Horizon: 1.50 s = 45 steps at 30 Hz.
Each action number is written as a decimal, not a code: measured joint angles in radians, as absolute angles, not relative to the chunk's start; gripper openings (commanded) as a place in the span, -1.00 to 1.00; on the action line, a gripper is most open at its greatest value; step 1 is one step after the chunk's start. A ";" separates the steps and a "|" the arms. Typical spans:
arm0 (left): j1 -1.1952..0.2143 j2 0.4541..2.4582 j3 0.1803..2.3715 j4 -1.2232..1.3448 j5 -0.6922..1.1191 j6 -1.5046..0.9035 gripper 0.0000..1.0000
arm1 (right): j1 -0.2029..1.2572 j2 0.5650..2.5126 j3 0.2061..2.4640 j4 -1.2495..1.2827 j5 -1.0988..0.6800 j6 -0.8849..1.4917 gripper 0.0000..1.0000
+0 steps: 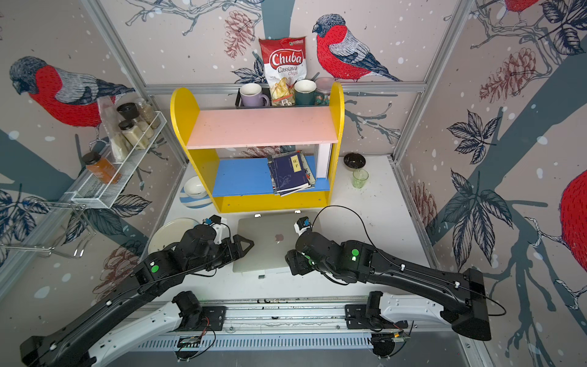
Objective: Close the laptop lid and set it aside
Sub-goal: Close the lid of the laptop.
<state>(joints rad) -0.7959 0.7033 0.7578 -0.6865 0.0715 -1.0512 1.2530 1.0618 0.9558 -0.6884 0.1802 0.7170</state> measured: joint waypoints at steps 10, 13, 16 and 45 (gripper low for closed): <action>-0.796 0.700 0.689 -0.636 0.072 -1.076 0.61 | 1.229 1.100 0.910 -0.657 0.161 0.729 0.58; -0.796 0.705 0.672 -0.622 0.072 -1.079 0.61 | 1.223 1.111 0.897 -0.643 0.153 0.729 0.59; -0.796 0.712 0.654 -0.609 0.072 -1.085 0.61 | 1.219 1.123 0.886 -0.633 0.149 0.729 0.59; -0.796 0.794 0.563 -0.473 0.071 -1.102 0.61 | 1.146 1.219 0.796 -0.524 0.096 0.712 0.59</action>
